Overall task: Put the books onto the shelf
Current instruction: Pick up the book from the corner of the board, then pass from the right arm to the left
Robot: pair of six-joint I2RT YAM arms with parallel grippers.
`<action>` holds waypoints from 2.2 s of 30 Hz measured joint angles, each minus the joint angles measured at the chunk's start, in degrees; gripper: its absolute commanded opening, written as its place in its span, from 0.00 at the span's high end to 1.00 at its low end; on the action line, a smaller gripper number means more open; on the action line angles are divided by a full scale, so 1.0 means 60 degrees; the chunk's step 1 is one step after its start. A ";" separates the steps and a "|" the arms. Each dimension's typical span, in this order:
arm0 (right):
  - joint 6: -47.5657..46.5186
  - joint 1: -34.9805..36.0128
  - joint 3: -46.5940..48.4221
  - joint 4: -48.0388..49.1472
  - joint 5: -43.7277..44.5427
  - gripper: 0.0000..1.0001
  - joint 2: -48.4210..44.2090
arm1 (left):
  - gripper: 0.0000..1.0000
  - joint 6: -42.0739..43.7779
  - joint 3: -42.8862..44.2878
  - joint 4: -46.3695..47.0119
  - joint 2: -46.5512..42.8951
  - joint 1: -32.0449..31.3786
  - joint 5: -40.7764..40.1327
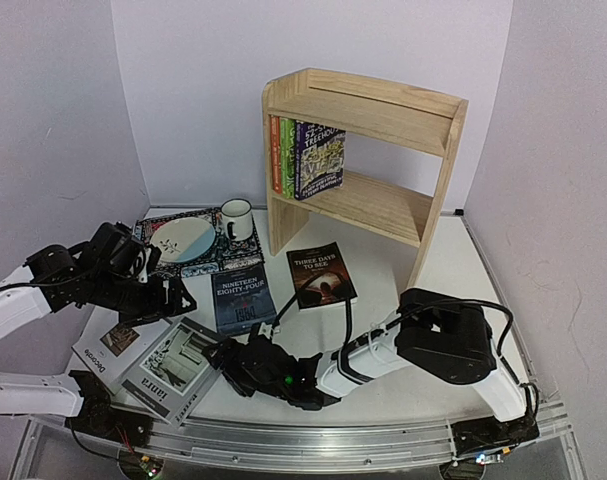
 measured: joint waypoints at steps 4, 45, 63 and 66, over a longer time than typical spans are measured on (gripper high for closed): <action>-0.0081 -0.0038 -0.0001 -0.0061 0.0062 0.47 0.0051 | 0.00 -0.0001 0.0004 -0.0013 0.0001 0.0000 0.0004; -0.6010 -0.0439 -0.4124 -0.2607 0.3133 0.65 -0.7763 | 0.00 0.0018 0.0527 0.2309 -0.0265 0.0011 0.0563; -0.9244 -0.1768 0.0478 -0.4294 0.4189 0.65 -0.8116 | 0.00 0.0633 0.2240 0.3182 0.0136 0.0018 -0.0205; -0.9698 -0.2068 0.1516 -0.4248 0.4369 0.65 -0.8014 | 0.00 0.0740 0.2248 0.3406 0.0446 0.0018 -0.0072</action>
